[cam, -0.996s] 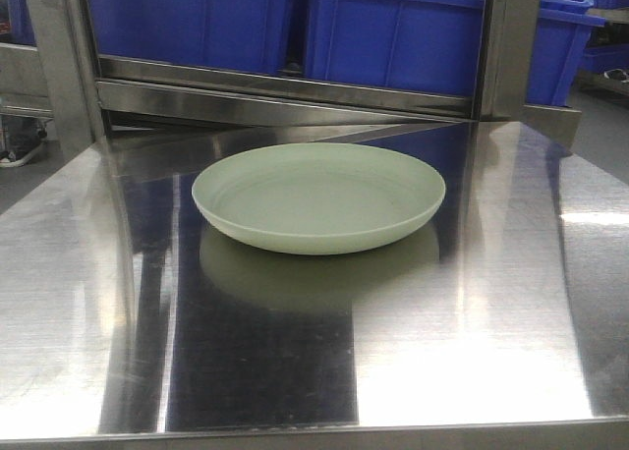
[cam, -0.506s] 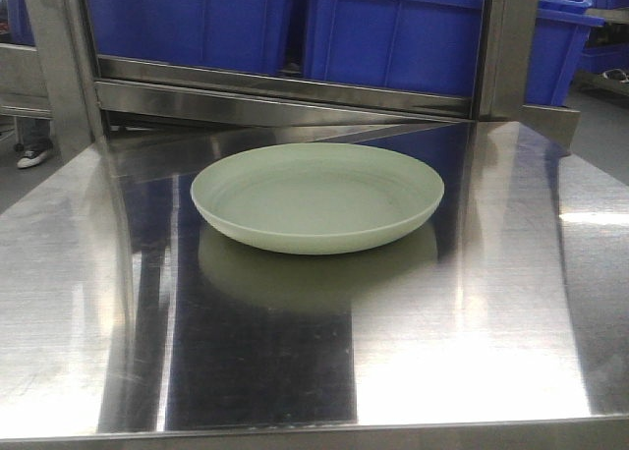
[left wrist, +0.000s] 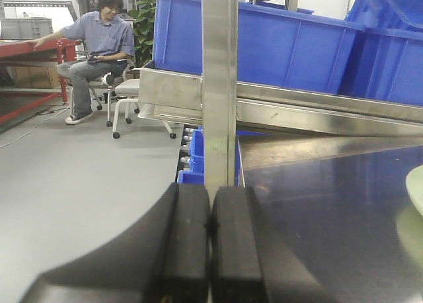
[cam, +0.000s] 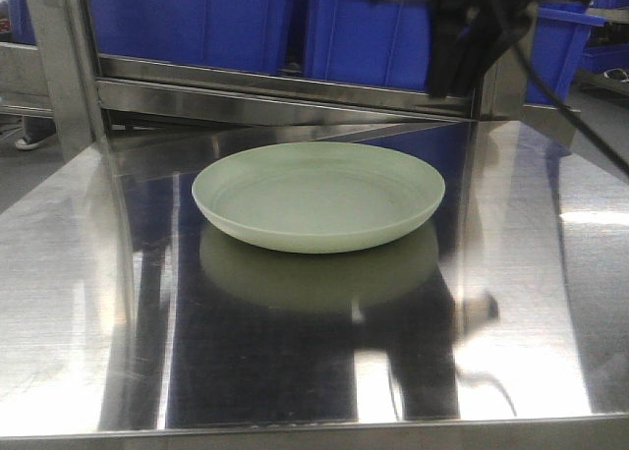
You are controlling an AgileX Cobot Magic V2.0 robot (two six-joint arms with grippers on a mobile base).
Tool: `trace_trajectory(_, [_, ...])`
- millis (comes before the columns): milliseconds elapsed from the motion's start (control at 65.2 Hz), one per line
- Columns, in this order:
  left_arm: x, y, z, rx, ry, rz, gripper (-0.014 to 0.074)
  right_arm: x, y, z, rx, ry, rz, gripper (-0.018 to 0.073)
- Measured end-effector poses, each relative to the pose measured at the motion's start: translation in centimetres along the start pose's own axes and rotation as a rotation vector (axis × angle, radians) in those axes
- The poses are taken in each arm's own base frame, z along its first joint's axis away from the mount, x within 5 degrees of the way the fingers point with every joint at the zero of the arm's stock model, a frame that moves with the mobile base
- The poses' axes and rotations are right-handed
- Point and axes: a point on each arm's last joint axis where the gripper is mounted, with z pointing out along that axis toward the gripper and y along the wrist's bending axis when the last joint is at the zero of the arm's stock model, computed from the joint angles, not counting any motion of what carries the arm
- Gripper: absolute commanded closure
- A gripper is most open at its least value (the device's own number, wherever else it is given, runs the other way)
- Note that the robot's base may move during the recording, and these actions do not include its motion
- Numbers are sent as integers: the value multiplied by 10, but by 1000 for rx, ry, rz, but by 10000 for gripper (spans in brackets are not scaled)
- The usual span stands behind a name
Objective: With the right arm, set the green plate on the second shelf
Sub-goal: 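Lower the right gripper to the rim of the pale green plate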
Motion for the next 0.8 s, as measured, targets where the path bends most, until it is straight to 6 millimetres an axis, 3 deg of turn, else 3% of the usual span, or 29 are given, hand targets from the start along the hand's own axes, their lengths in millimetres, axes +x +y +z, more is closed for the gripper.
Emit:
trace_trajectory(92, [0,0,0,0,0,0,466,-14,7,19,4,65,9,91])
trace_trajectory(245, [0,0,0,0,0,0,466,-28,12,35,24,148,7,91])
trace_trajectory(429, [0,0,0,0,0,0,466,-31,14,50,31,185,-11,91])
trace_trajectory(797, [0,0,0,0,0,0,466,-38,-15,62,-58,230,55,91])
